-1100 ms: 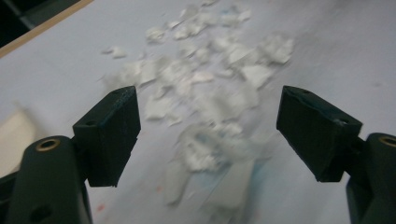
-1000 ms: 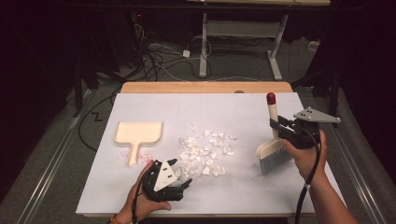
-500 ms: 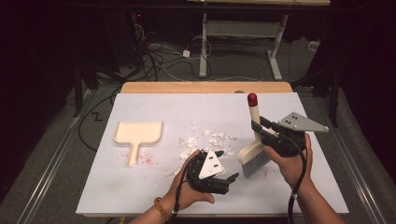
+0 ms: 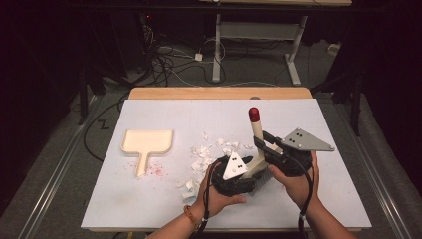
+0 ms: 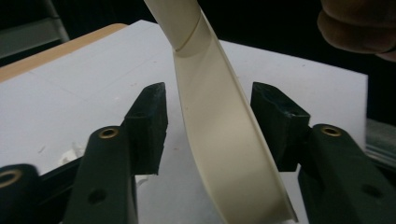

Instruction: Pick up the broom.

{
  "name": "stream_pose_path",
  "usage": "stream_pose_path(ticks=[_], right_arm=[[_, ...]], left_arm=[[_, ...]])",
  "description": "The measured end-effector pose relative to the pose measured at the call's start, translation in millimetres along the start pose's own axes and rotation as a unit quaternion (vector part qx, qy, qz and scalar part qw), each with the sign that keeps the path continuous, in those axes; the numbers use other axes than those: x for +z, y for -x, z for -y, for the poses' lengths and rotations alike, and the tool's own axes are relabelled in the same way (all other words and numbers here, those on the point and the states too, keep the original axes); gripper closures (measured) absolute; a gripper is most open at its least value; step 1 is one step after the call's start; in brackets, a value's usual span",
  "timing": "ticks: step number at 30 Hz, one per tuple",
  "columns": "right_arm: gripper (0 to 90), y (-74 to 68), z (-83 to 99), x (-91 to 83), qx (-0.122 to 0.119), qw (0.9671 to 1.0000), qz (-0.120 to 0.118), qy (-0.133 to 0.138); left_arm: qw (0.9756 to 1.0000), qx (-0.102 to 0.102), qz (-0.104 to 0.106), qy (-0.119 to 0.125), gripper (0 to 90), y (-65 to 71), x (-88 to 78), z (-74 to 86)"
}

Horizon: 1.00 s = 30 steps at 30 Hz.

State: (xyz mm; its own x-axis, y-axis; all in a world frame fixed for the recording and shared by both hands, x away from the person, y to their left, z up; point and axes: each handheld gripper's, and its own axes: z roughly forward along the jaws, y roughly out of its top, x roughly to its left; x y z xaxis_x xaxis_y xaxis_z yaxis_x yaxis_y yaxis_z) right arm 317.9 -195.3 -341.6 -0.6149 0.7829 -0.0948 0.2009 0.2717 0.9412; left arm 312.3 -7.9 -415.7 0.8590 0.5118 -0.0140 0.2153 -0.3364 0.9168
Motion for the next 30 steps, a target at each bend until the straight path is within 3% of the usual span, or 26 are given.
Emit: stream_pose_path(ticks=[3, 8, 9, 10, 12, 14, 19, 20, 21, 23, 25, 28, 30], right_arm=[[70.3, -3.5, -0.9, -2.2, -0.007, 0.9999, -0.011, 0.007], [69.4, -4.3, 0.4, -6.8, -0.015, 0.9996, -0.019, 0.016], [69.2, -3.0, 0.6, -9.9, -0.011, 0.9990, -0.038, 0.021], [69.2, -3.0, 0.6, -9.9, -0.011, 0.9990, -0.038, 0.021], [67.3, -0.3, 0.4, -15.7, -0.015, 0.9975, -0.063, 0.027], [61.5, 2.1, 1.1, -20.0, -0.027, 0.9966, -0.071, 0.031], [53.6, 14.9, 4.8, -24.0, -0.060, 0.9888, -0.136, 0.007], [53.6, 14.9, 4.8, -24.0, -0.060, 0.9888, -0.136, 0.007], [50.4, 18.7, 7.6, -24.4, -0.081, 0.9844, -0.156, -0.003], [46.7, 23.0, 10.5, -22.7, -0.091, 0.9769, -0.193, -0.016], [43.2, 26.9, 16.2, -17.7, -0.111, 0.9668, -0.226, -0.045], [41.5, 26.5, 25.1, -10.5, -0.139, 0.9530, -0.258, -0.076], [41.4, 24.5, 29.6, -5.5, -0.154, 0.9477, -0.264, -0.092]], left_arm=[[0.9999, 0.012, 0.006, 0.000, 54.2, -4.7, -6.9, 3.1], [0.9996, 0.009, 0.025, -0.005, 60.4, -12.7, -15.9, 5.3], [0.9995, 0.012, 0.027, -0.007, 61.8, -13.9, -18.8, 5.3], [0.9994, 0.015, 0.030, -0.010, 61.8, -15.5, -21.9, 4.9], [0.9985, 0.020, 0.048, -0.015, 63.7, -20.6, -30.7, 3.1], [0.9977, 0.032, 0.057, -0.020, 64.9, -21.5, -35.6, 1.3], [0.9946, 0.058, 0.080, -0.032, 65.0, -21.4, -43.1, -2.1], [0.9946, 0.058, 0.080, -0.032, 65.0, -21.4, -43.1, -2.1], [0.9932, 0.067, 0.089, -0.036, 65.0, -21.1, -44.5, -3.7], [0.9916, 0.075, 0.098, -0.039, 65.0, -21.0, -46.0, -4.8], [0.9901, 0.077, 0.112, -0.036, 65.0, -21.7, -48.7, -5.7], [0.9883, 0.081, 0.126, -0.031, 65.0, -23.0, -51.9, -7.1], [0.9864, 0.081, 0.140, -0.028, 65.0, -24.3, -53.5, -7.2]])
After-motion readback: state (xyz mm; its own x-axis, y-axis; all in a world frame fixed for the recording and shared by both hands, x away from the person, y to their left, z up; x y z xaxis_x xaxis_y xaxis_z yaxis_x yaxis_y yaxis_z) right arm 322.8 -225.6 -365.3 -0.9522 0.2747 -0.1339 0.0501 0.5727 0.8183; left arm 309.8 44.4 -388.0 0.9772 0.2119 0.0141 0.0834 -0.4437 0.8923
